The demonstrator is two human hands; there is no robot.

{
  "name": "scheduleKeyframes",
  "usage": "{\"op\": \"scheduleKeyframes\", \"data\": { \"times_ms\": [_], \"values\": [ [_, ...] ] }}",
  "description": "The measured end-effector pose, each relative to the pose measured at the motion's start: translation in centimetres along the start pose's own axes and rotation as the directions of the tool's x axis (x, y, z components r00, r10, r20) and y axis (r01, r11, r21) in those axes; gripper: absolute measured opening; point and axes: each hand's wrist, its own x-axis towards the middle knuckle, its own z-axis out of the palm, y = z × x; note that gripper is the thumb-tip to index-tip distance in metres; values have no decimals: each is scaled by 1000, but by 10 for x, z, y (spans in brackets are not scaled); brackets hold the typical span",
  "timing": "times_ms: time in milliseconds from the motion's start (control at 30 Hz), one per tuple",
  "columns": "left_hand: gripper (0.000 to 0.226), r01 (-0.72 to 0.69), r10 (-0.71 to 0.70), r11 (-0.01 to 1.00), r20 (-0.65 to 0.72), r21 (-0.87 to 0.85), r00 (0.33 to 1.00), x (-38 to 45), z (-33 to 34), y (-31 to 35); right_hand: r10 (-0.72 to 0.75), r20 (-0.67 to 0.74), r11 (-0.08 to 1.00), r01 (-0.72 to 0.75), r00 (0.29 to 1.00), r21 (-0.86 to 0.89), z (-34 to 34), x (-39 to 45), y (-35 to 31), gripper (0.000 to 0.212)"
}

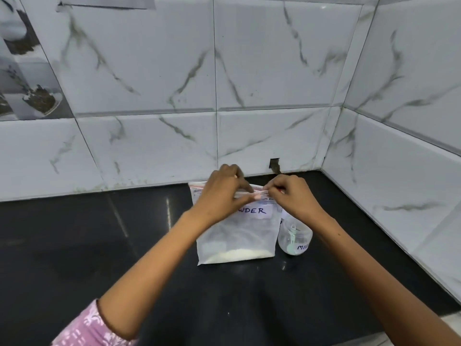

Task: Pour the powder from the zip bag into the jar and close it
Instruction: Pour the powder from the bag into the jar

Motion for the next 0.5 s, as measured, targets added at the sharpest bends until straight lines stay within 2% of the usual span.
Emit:
{"op": "scheduleKeyframes", "data": {
  "times_ms": [100, 267, 367, 500],
  "values": [
    [28, -12, 14, 999, -35, 51, 999, 9, 21, 23, -9, 17, 999, 8, 1000, 41, -3, -4, 2, 27],
    [14, 60, -64, 998, -154, -35, 986, 16, 43, 35, -11, -2, 990, 11, 1000, 141, -10, -12, 11, 37],
    [6, 83, -100, 992, -206, -92, 973, 18, 47, 40, 27, -60, 963, -9, 998, 270, -9, -15, 18, 26],
    [9, 86, -126, 980, -225, -182, 966, 19, 47, 38, 125, -235, 950, -49, 964, 307, -4, -20, 30, 25]
  ]
}}
